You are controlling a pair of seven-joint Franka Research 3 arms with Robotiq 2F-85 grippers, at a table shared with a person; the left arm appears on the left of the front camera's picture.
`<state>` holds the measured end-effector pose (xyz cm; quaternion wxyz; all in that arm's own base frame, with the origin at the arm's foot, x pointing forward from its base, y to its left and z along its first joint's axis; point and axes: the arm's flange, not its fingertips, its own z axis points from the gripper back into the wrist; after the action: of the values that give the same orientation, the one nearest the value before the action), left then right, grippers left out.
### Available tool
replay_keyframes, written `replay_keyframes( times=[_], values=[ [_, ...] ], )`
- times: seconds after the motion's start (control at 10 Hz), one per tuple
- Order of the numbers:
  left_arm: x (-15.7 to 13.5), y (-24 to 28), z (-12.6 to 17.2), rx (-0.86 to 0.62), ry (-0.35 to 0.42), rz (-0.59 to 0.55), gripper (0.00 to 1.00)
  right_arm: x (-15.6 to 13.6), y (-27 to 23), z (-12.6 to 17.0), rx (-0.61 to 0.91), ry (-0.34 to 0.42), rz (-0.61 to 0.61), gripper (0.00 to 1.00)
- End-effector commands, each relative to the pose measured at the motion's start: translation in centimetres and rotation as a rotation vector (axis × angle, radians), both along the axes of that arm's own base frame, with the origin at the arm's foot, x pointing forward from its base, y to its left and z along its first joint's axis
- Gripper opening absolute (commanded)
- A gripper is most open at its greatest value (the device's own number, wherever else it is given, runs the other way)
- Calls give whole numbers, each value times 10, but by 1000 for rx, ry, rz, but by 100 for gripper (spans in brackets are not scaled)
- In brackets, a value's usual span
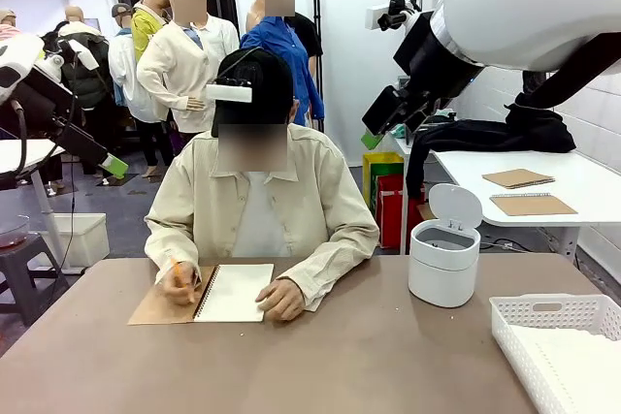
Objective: Sort the paper based on its condition.
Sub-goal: If a person hands you a paper, place it in the Organizing basket , and if it's crumpled, put it in the Trash can.
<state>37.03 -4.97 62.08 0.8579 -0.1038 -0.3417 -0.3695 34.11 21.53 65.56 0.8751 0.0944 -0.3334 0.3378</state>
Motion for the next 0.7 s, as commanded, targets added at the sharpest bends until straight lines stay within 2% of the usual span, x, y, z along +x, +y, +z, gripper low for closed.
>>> replay_keyframes(
  times=[0.0, 0.6],
  values=[
    [-1, 1, 4, -31, -17, -15, 100, 3, 3, -1, 23, 27, -7, 100],
    [-4, 0, 5, -44, -29, -29, 100, -6, 2, 0, 11, -16, -5, 100]
  ],
)
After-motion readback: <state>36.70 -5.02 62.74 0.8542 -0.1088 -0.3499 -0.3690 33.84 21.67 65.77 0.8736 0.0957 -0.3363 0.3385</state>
